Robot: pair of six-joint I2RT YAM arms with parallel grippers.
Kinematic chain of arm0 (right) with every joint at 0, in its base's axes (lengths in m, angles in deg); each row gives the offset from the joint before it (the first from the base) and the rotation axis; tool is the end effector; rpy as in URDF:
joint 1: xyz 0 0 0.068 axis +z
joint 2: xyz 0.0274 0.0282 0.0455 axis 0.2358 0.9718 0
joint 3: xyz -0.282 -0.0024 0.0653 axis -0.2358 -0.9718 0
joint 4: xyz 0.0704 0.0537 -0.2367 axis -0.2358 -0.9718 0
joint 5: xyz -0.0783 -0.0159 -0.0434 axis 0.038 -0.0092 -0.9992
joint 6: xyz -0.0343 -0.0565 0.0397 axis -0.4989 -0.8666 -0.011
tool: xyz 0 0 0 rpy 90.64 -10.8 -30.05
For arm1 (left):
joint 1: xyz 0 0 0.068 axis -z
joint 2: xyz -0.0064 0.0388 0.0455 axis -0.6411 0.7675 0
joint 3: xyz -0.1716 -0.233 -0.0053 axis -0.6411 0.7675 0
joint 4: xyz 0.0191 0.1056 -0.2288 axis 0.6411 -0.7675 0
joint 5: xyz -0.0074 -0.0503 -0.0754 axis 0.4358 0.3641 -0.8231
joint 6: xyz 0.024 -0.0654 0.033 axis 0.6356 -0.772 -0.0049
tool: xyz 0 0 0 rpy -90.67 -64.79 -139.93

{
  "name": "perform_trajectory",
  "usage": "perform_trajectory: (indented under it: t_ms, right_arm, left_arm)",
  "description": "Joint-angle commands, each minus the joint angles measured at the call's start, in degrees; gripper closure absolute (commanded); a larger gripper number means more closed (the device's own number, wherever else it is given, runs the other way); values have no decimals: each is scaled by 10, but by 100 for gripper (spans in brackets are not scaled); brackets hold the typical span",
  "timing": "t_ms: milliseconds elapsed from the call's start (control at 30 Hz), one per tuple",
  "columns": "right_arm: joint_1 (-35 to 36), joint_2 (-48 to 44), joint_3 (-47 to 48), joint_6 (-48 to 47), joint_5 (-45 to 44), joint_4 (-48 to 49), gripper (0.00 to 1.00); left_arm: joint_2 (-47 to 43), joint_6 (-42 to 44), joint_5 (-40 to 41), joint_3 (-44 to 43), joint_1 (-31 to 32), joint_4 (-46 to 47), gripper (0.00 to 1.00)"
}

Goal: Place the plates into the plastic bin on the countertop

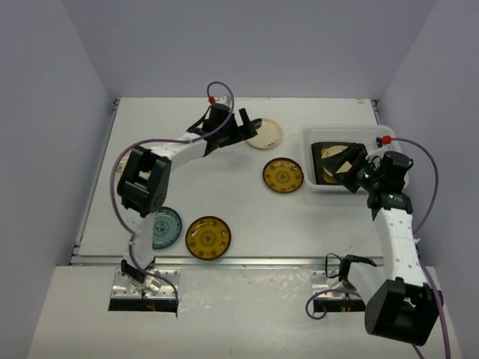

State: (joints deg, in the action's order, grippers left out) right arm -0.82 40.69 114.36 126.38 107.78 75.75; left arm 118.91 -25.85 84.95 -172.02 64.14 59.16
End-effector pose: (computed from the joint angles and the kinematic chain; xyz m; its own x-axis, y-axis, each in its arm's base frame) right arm 0.2135 -0.0171 0.2674 -0.5164 0.7383 -0.4339 0.1338 0.5700 0.8107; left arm 0.4541 -0.2104 0.2144 -0.6783 -0.3252 -0.6589 0.0965 0.8495 -0.5187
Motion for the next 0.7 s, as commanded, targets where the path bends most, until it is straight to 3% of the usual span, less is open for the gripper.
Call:
perform_trajectory:
  t_ms: [0,300,500,667]
  right_arm:
    - [3,-58,-42,5,117,48,2]
    - [3,-118,-76,35,147,85,2]
    - [3,-119,-84,42,160,97,2]
    - [4,-116,-91,46,163,105,3]
  left_arm:
    - [90,-6,-5,-94,-21,-41,3]
    - [236,14,-43,-230,-37,-79,20]
    - [300,-10,-102,-285,-58,-80,48]
    - [353,-25,-155,-335,-66,-86,63]
